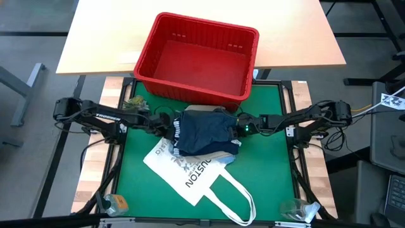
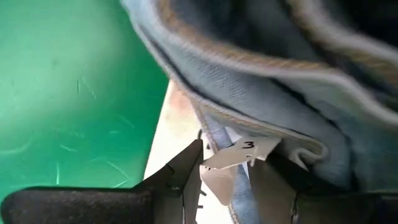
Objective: Fold Laundry from Bin
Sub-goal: Put the stacked clothes into the red organizer bin
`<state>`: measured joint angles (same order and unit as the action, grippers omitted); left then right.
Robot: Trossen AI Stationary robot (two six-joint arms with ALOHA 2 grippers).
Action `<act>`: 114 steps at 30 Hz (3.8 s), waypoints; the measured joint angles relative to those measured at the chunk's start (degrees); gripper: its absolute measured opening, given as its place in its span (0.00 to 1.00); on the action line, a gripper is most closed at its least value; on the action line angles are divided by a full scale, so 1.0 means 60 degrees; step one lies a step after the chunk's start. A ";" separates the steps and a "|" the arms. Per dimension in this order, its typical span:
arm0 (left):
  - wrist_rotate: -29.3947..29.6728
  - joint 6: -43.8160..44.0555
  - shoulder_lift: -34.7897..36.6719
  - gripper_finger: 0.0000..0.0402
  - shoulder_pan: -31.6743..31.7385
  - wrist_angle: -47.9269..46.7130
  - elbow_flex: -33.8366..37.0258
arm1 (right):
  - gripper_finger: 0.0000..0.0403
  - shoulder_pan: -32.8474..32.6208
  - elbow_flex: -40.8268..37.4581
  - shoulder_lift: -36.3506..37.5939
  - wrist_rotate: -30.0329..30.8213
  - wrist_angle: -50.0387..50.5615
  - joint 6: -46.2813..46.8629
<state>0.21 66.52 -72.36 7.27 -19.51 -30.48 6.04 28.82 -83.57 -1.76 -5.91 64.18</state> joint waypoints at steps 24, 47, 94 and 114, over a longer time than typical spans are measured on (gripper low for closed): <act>0.0437 0.0397 -0.0317 0.30 -0.0106 0.1663 0.0776 | 0.04 0.0000 0.0004 0.0000 -0.0036 -0.0011 0.0000; 0.0306 0.0397 -0.1147 0.30 -0.0087 0.3443 0.0794 | 0.04 -0.0004 0.0000 0.0004 0.0197 0.0069 0.0000; -0.0965 -0.1184 -0.1111 0.30 0.1218 0.3892 0.0714 | 0.04 -0.0004 0.0015 0.0007 -0.0132 0.0248 0.0554; -0.0966 -0.1186 -0.1111 0.30 0.1096 0.3819 0.0729 | 0.46 -0.0013 -0.0070 0.0029 -0.0833 0.0599 0.1357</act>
<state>-5.59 59.40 -79.02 13.85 3.40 -26.11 5.97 28.40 -83.40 -6.76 -2.32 72.32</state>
